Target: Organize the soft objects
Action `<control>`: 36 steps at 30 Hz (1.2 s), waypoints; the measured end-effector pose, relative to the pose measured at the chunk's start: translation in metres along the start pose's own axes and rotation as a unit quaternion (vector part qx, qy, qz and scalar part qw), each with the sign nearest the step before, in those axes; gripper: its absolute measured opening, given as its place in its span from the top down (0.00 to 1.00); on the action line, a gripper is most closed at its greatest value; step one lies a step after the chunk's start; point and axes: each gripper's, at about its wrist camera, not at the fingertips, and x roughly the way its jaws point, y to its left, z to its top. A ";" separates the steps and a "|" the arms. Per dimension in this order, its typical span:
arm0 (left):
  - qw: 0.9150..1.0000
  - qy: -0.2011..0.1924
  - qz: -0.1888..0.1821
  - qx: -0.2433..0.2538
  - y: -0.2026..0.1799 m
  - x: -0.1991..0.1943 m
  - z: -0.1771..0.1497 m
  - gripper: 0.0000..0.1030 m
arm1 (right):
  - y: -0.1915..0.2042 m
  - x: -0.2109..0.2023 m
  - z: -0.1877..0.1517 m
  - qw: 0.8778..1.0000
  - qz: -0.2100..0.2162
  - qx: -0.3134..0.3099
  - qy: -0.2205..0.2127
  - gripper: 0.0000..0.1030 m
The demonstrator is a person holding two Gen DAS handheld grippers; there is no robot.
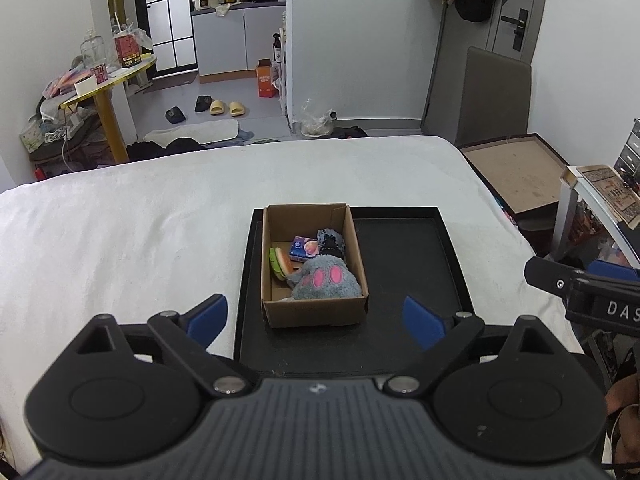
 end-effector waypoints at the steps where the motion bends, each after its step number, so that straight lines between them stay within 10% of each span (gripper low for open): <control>1: 1.000 -0.001 -0.001 0.001 -0.001 -0.002 -0.002 0.09 | 0.000 -0.002 -0.001 1.000 -0.002 0.001 -0.001 0.00; 36: 1.000 -0.022 -0.008 0.003 -0.001 -0.051 -0.039 0.08 | 0.012 -0.052 -0.031 1.000 -0.008 -0.019 -0.018 0.00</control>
